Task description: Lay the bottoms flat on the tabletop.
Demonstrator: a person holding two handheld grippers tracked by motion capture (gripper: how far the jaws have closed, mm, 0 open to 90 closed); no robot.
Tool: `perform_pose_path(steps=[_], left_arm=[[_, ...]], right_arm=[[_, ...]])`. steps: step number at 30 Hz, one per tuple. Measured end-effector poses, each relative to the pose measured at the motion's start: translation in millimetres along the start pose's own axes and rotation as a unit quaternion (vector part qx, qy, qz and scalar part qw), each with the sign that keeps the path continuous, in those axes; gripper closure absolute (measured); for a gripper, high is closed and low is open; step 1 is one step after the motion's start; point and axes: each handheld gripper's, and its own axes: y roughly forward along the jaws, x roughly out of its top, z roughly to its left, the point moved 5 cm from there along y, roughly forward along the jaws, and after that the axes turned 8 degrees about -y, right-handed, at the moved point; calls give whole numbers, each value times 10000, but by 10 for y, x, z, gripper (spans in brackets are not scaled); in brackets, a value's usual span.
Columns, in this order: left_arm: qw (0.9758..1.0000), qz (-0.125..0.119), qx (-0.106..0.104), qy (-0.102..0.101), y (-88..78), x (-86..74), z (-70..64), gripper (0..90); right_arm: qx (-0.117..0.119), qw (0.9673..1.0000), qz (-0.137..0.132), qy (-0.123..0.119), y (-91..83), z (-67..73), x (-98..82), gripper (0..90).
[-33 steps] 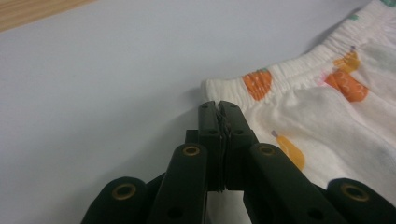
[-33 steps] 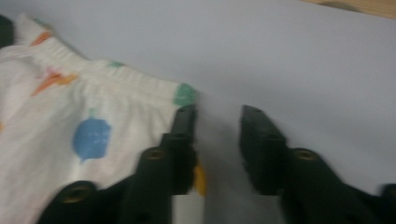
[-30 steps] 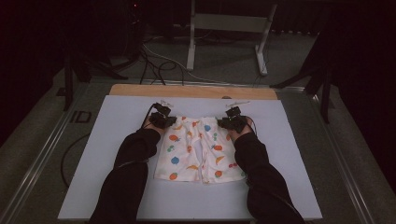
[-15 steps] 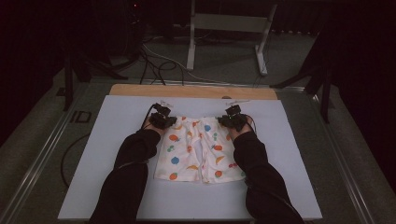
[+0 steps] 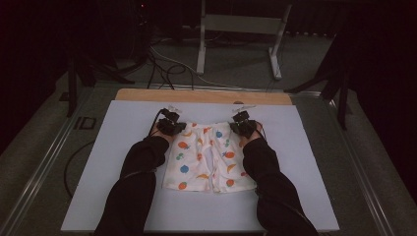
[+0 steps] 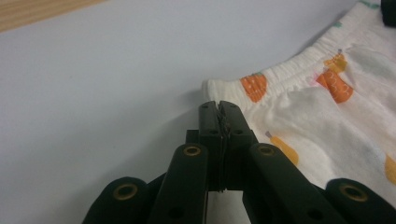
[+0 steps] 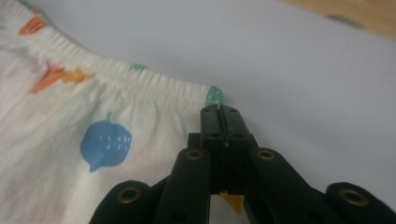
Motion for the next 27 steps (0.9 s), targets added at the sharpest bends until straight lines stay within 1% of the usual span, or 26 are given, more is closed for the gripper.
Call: perform_pose_path(steps=[2,3,4,7,8,9,12,13,14,15,16,17,18,19,20,21,22,23,24,25,26,27], left_arm=[[10000,-43,17,-25,-5,26,3,894],[10000,-48,9,-12,-3,40,-4,896],[10000,-75,18,5,-1,56,-11,896],[9999,-128,29,62,4,98,-33,896],[9999,-151,19,46,11,112,-43,896],[9998,-156,67,86,15,121,-42,896],[9997,-190,164,68,27,145,-37,895],[9996,-227,165,7,32,150,-40,894],[9996,-238,148,-24,39,149,-43,893],[9996,-220,166,9,46,146,-47,887],[9994,-255,227,17,44,148,-46,860],[9992,-290,283,11,35,154,-43,798],[9987,-349,358,-30,22,166,-42,719],[9983,-359,449,-58,14,174,-44,588],[9985,-319,435,-67,11,174,-56,515],[9988,-299,392,-34,1,172,-68,496],[9991,-298,307,-66,-9,172,-84,454],[9992,-290,247,-72,-24,176,-94,437],[9993,-323,174,-96,-41,182,-110,414],[9993,-341,53,-116,-62,187,-124,394],[9993,-341,53,-116,-62,187,-124,378],[9993,-349,-44,-138,-88,188,-148,378]], right_arm=[[-13,10000,-50,49,-23,-28,32,900],[-68,10000,-49,10,-31,-39,48,900],[-69,10000,-47,-28,-36,-52,64,900],[-173,9998,-3,44,-44,-89,85,900],[-211,9998,11,44,-44,-101,86,900],[-222,9997,19,54,-42,-112,87,900],[-248,9995,13,176,-36,-143,83,900],[-192,9996,18,227,-24,-141,81,895],[-241,9995,-6,201,-14,-142,82,884],[-240,9995,-37,217,-10,-142,85,841],[-201,9994,-58,280,-8,-140,86,764],[-183,9992,-108,324,-11,-142,91,678],[-184,9992,-138,315,-22,-144,97,641],[-148,9993,-135,314,-31,-142,104,581],[-124,9994,-124,314,-40,-144,108,542],[-105,9993,-157,318,-57,-147,115,515],[-92,9992,-200,335,-75,-145,122,474],[-79,9992,-208,342,-91,-141,127,444],[-65,9993,-217,310,-102,-134,130,423],[-62,9993,-231,274,-116,-123,135,380],[-62,9993,-231,274,-116,-123,135,380],[-18,9994,-236,249,-128,-113,139,337]])
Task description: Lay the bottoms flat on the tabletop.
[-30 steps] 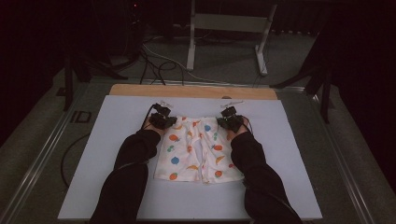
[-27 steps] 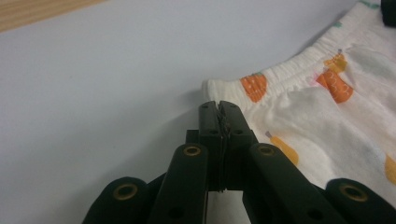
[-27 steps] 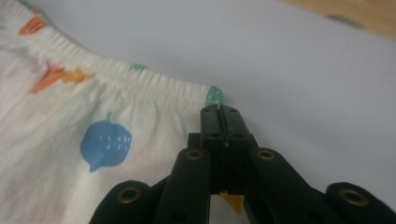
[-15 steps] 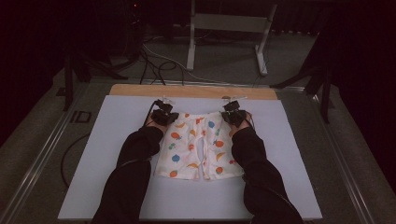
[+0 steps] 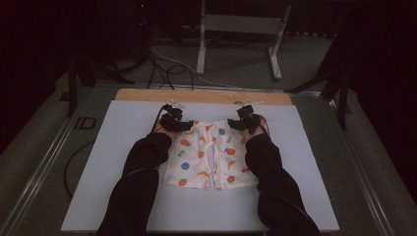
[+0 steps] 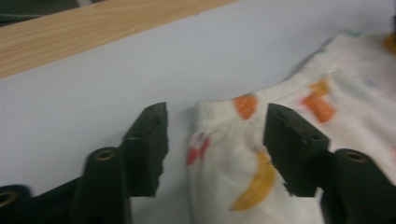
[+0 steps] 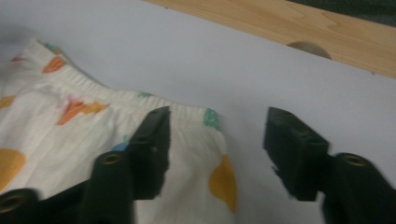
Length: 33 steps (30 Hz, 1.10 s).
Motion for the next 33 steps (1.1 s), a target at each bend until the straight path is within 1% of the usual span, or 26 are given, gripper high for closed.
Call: perform_pose_path(steps=[1,2,3,4,5,6,7,8,9,11,13,15,18,21,22,23,24,25,27,28,30,32,33], left_arm=[[9999,6,-102,5,-28,3,-20,320],[9998,22,-218,-4,-50,8,-40,302],[9994,49,-346,0,-77,10,-63,269],[9983,74,-574,71,-106,9,-97,204],[9976,110,-667,131,-134,11,-127,132],[9974,118,-686,176,-160,16,-151,117],[9967,118,-774,214,-191,22,-175,55],[9961,117,-843,229,-223,33,-193,1],[9956,83,-902,224,-256,46,-207,2],[9945,35,-1004,288,-323,58,-233,0],[9937,86,-1058,362,-368,47,-247,0],[9926,75,-1139,408,-405,31,-263,0],[9911,143,-1235,484,-457,-9,-269,0],[9896,148,-1352,462,-515,-40,-272,0],[9892,148,-1381,478,-539,-50,-271,0],[9892,148,-1381,478,-539,-50,-271,0],[9882,138,-1442,493,-592,-74,-270,0],[9880,131,-1442,539,-626,-91,-272,0],[9867,201,-1496,604,-681,-128,-278,0],[9864,208,-1500,632,-708,-149,-286,0],[9845,283,-1576,711,-761,-201,-304,0],[9833,318,-1606,791,-808,-261,-317,0],[9827,299,-1649,787,-834,-291,-324,0]], right_arm=[[152,9999,-56,-13,-37,34,-1,223],[210,9997,-81,-24,-45,43,0,199],[304,9995,-83,-21,-56,66,2,152],[381,9992,-74,-111,-67,84,1,122],[445,9988,-98,-165,-88,104,9,124],[421,9988,-144,-211,-108,121,20,124],[437,9986,-172,-229,-128,139,29,122],[511,9982,-206,-252,-147,154,40,118],[535,9979,-221,-295,-167,166,52,118],[611,9974,-234,-318,-201,192,76,116],[641,9969,-282,-369,-235,221,89,116],[650,9966,-275,-433,-250,250,93,113],[749,9956,-256,-497,-283,288,90,112],[817,9950,-241,-530,-320,322,91,112],[907,9940,-220,-570,-341,333,86,109],[907,9940,-220,-570,-341,333,86,109],[937,9936,-224,-584,-356,346,84,109],[1047,9923,-248,-621,-400,381,74,108],[1087,9911,-267,-720,-452,426,60,107],[1116,9906,-311,-722,-479,449,54,108],[1198,9894,-315,-764,-523,499,29,108],[1227,9883,-331,-847,-564,558,-5,104],[1243,9877,-356,-880,-587,583,-25,104]])
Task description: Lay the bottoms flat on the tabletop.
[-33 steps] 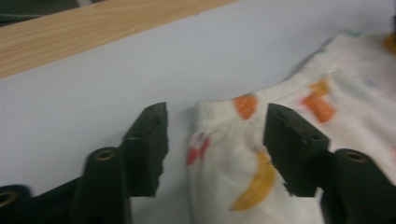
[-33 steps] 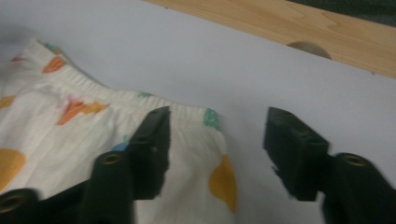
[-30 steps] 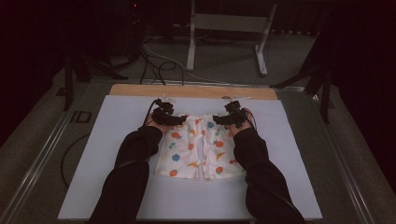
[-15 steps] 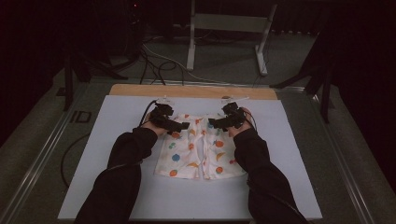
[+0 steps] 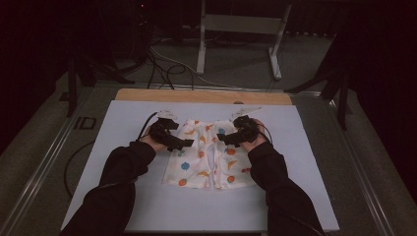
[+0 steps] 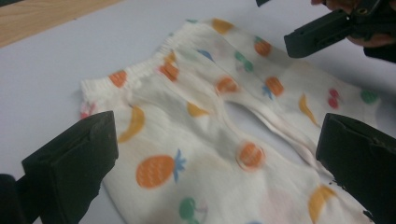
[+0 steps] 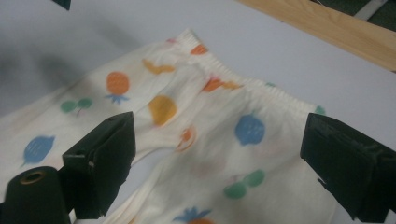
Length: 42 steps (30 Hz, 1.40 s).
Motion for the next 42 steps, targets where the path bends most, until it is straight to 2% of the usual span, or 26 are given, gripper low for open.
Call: perform_pose_path(steps=[6,12,14,15,16,19,23,30,32,33,34,38,42], left_arm=[[9998,-28,-200,29,-89,-212,-123,0],[9993,35,-324,171,-167,-490,-271,0],[9992,43,-351,197,-189,-542,-294,0],[9991,8,-407,139,-228,-639,-325,0],[9991,26,-406,152,-247,-685,-333,0],[9991,52,-356,225,-346,-881,-368,0],[9991,145,-299,268,-515,-1125,-405,0],[9999,96,-30,102,-857,-1479,-360,0],[9999,87,-27,56,-901,-1519,-348,0],[10000,27,86,-15,-987,-1596,-311,0],[9999,19,113,-58,-1008,-1622,-293,0],[9996,31,160,-214,-1003,-1686,-227,0],[9999,37,104,-125,-973,-1679,-253,0]], right_arm=[[220,9997,-78,-97,-96,232,-120,104],[421,9988,-160,-180,-198,464,-315,103],[418,9988,-200,-179,-228,508,-352,103],[429,9985,-271,-201,-254,550,-390,103],[336,9984,-300,-334,-306,621,-461,103],[272,9979,-376,-450,-397,712,-581,104],[239,9980,-347,-477,-543,815,-791,103],[171,9984,-300,-440,-862,858,-1076,103],[152,9986,-292,-418,-900,855,-1118,103],[129,9988,-277,-375,-926,849,-1164,103],[122,9993,-276,-218,-984,838,-1272,103],[61,9997,-180,-123,-1023,803,-1410,103],[61,9997,-254,-22,-1026,768,-1408,103]])
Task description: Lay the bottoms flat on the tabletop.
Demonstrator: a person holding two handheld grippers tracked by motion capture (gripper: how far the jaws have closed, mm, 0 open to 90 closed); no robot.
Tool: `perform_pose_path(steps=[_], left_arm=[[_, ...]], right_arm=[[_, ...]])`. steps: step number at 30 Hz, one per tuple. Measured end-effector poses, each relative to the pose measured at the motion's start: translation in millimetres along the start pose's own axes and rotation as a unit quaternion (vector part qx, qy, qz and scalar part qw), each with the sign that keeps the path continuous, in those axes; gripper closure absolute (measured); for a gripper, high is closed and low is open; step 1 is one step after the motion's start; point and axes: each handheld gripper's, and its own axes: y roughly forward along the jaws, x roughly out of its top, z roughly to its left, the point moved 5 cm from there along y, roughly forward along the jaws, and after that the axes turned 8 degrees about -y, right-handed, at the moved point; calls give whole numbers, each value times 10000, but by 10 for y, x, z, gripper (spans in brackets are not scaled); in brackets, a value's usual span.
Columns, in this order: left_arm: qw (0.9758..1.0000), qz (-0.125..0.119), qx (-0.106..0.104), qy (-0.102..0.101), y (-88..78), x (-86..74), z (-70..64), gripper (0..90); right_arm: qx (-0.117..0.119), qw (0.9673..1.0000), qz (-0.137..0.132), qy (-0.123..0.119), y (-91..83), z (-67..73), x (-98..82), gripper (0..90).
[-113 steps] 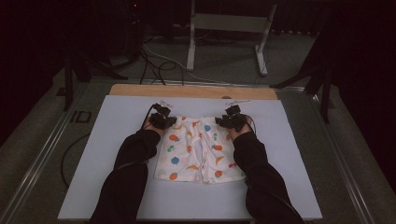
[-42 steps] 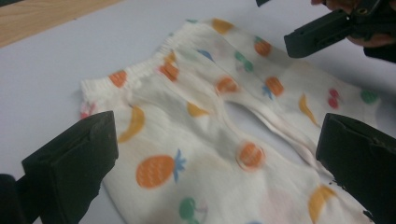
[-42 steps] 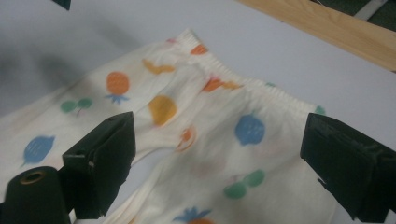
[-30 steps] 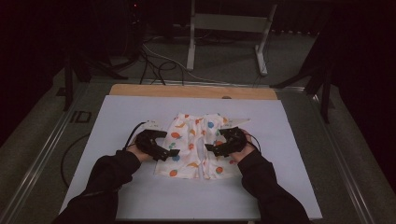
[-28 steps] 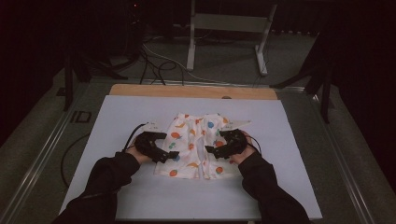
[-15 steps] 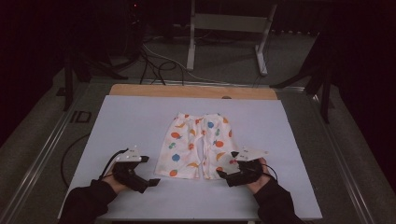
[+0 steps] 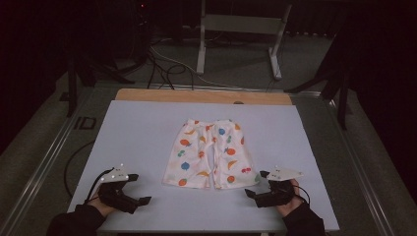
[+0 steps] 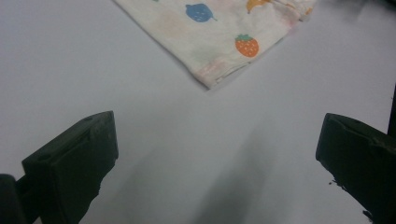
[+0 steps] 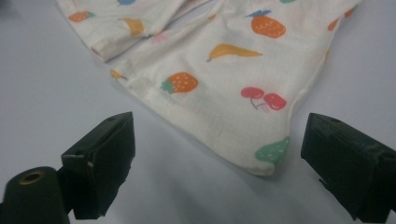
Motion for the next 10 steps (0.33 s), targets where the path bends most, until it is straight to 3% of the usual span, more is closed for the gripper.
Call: perform_pose_path(steps=[10], left_arm=[[9998,-176,-28,2,-24,31,-34,0]], right_arm=[[-45,9999,34,-125,13,24,8,103]])
